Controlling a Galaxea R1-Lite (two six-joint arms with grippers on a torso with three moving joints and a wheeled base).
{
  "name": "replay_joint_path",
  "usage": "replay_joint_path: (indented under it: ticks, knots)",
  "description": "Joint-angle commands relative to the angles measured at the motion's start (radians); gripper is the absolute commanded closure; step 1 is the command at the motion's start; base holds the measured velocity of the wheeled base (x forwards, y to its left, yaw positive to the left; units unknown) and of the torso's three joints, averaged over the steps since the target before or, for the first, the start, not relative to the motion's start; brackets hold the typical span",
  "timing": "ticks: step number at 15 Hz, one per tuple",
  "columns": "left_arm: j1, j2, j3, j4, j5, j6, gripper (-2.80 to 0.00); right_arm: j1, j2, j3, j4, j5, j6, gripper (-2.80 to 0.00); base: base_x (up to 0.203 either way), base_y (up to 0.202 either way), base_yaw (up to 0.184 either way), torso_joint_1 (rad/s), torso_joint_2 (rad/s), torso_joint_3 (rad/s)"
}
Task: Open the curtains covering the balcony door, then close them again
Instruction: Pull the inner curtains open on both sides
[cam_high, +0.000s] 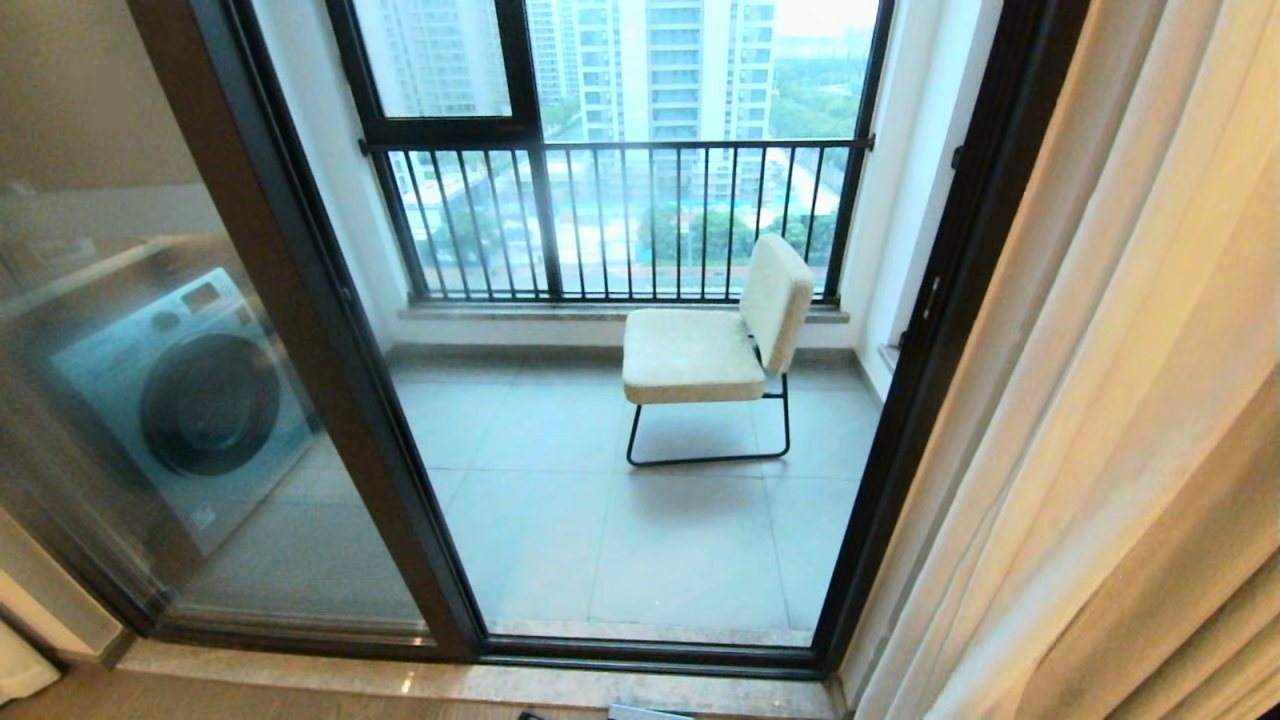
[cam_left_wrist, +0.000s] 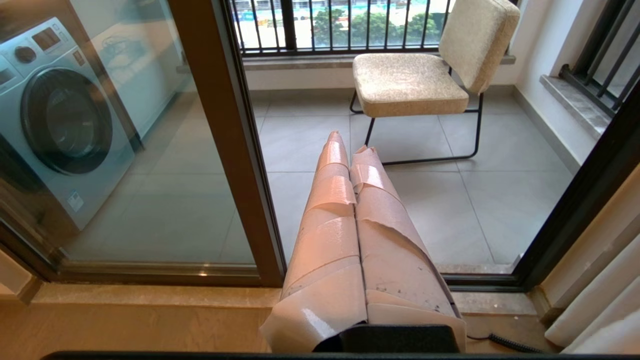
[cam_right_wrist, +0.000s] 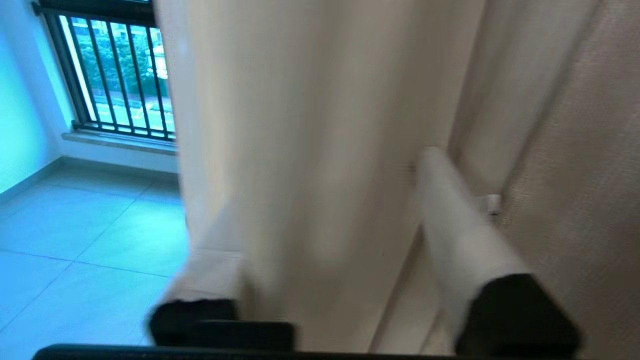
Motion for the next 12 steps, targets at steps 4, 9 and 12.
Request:
replay_joint_path:
  ticks: [4, 9, 12]
  knots:
    - [0.001, 0.0, 0.0, 0.0, 0.0, 0.0, 0.0, 0.001, -0.182, 0.152, 0.012, 0.015, 0.003, -2.8, 0.0, 0.0, 0.0, 0.0, 0.0, 0.0]
    - [0.0, 0.0, 0.0, 0.0, 0.0, 0.0, 0.0, 0.003, -0.5, 0.466, 0.064, 0.019, -0.008, -2.8, 0.0, 0.0, 0.0, 0.0, 0.0, 0.0]
    - [0.0, 0.0, 0.0, 0.0, 0.0, 0.0, 0.0, 0.019, -0.679, 0.649, 0.147, -0.025, -0.05, 0.0, 0.0, 0.0, 0.0, 0.0, 0.0, 0.0]
